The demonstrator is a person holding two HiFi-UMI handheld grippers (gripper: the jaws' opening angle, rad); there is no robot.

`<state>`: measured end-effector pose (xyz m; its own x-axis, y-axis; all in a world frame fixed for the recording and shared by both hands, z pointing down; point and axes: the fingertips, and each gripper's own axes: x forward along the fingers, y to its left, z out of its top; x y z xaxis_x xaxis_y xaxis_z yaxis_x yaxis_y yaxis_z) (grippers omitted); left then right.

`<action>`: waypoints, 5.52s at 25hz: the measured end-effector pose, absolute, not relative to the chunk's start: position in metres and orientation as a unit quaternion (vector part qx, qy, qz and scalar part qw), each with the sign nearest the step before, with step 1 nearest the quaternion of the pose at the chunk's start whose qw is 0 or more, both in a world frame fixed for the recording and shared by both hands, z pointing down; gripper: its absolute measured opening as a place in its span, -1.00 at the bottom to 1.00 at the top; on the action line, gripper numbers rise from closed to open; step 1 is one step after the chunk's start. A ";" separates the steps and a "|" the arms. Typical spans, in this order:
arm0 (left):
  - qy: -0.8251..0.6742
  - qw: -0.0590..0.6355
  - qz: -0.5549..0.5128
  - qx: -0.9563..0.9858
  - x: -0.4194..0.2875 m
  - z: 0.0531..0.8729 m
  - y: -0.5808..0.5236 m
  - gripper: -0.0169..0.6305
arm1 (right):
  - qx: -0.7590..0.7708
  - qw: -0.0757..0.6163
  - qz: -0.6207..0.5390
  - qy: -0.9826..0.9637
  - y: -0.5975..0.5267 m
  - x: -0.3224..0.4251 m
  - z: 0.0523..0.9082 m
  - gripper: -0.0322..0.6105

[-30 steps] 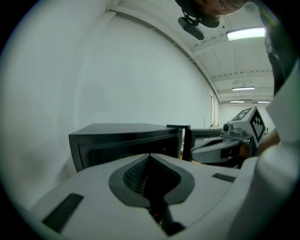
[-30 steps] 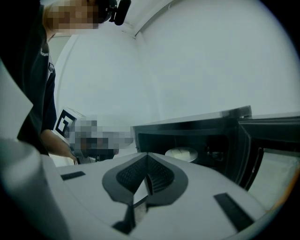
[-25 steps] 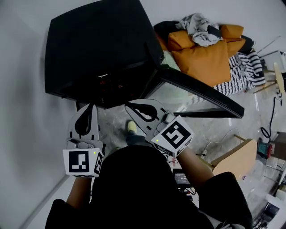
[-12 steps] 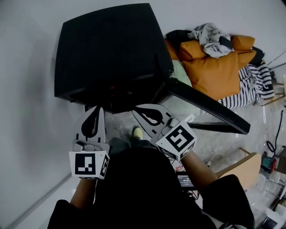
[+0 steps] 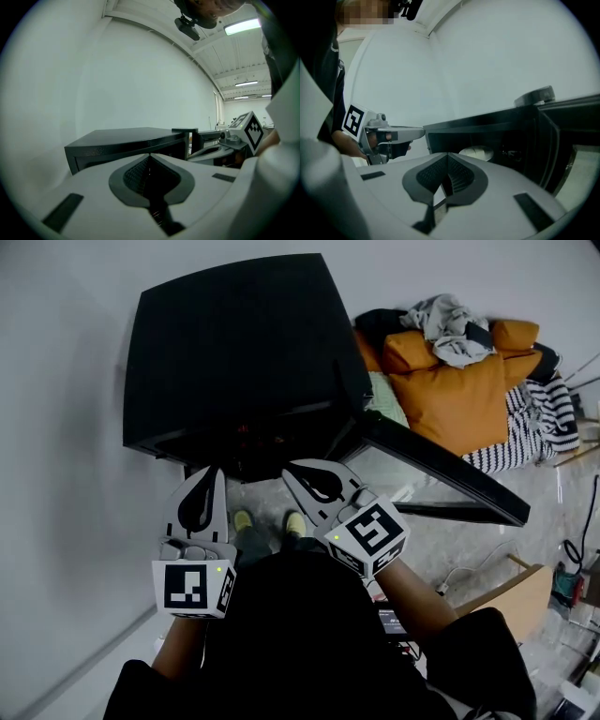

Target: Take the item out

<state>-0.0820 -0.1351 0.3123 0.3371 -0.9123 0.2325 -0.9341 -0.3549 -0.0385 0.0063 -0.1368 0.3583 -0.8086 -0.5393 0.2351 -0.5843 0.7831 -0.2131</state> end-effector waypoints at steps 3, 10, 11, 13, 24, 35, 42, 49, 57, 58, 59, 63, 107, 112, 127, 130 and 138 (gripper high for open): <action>-0.561 0.052 0.109 0.819 -0.083 0.316 -0.134 -0.92 | 0.319 0.071 0.167 -0.930 -0.142 0.004 0.368 -0.88; -0.563 0.057 0.116 0.816 -0.095 0.325 -0.130 -0.92 | 0.371 0.052 0.233 -0.897 -0.165 -0.012 0.401 -0.82; -0.564 0.057 0.116 0.816 -0.096 0.326 -0.129 -0.92 | 0.376 0.049 0.249 -0.891 -0.170 -0.016 0.407 -0.78; -0.564 0.058 0.116 0.815 -0.097 0.329 -0.126 -0.92 | 0.391 0.041 0.279 -0.876 -0.180 -0.024 0.421 -0.69; -0.582 0.060 0.120 0.802 -0.116 0.330 -0.113 -0.92 | 0.467 -0.044 0.445 -0.763 -0.247 -0.043 0.478 -0.49; -0.586 0.057 0.131 0.798 -0.125 0.329 -0.110 -0.92 | 0.453 -0.099 0.502 -0.730 -0.270 -0.052 0.476 -0.49; -0.588 0.061 0.129 0.796 -0.124 0.331 -0.107 -0.92 | 0.450 -0.107 0.516 -0.721 -0.265 -0.049 0.474 -0.63; -0.586 0.058 0.131 0.798 -0.123 0.330 -0.105 -0.92 | 0.434 -0.119 0.530 -0.719 -0.246 -0.049 0.466 -0.65; -0.588 0.056 0.128 0.796 -0.122 0.330 -0.102 -0.92 | 0.431 -0.128 0.529 -0.720 -0.251 -0.045 0.474 -0.65; -0.589 0.056 0.128 0.796 -0.122 0.330 -0.101 -0.92 | 0.430 -0.131 0.531 -0.719 -0.253 -0.046 0.474 -0.65; -0.590 0.055 0.129 0.795 -0.123 0.329 -0.101 -0.92 | 0.427 -0.134 0.534 -0.717 -0.255 -0.046 0.475 -0.65; -0.593 0.054 0.129 0.793 -0.125 0.328 -0.101 -0.92 | 0.422 -0.144 0.547 -0.709 -0.258 -0.048 0.476 -0.65; -0.582 0.064 0.120 0.802 -0.115 0.324 -0.101 -0.92 | 0.301 -0.100 0.646 -0.695 -0.153 0.005 0.430 -0.84; -0.576 0.065 0.112 0.807 -0.114 0.327 -0.106 -0.92 | 0.258 -0.089 0.644 -0.714 -0.129 0.013 0.403 -0.84; -0.584 0.065 0.108 0.802 -0.129 0.329 -0.103 -0.92 | 0.181 -0.080 0.666 -0.719 -0.084 0.009 0.321 -0.84; -0.584 0.065 0.104 0.802 -0.129 0.327 -0.104 -0.92 | 0.177 -0.089 0.662 -0.723 -0.086 0.010 0.302 -0.84; -0.582 0.060 0.095 0.806 -0.127 0.327 -0.112 -0.92 | 0.198 -0.110 0.648 -0.728 -0.109 0.032 0.286 -0.84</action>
<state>-0.1272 -0.1119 0.3275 0.3048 -0.9260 0.2229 -0.9487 -0.3159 -0.0149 0.0323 -0.1092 0.2858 -0.8975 -0.4302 0.0973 -0.1464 0.0825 -0.9858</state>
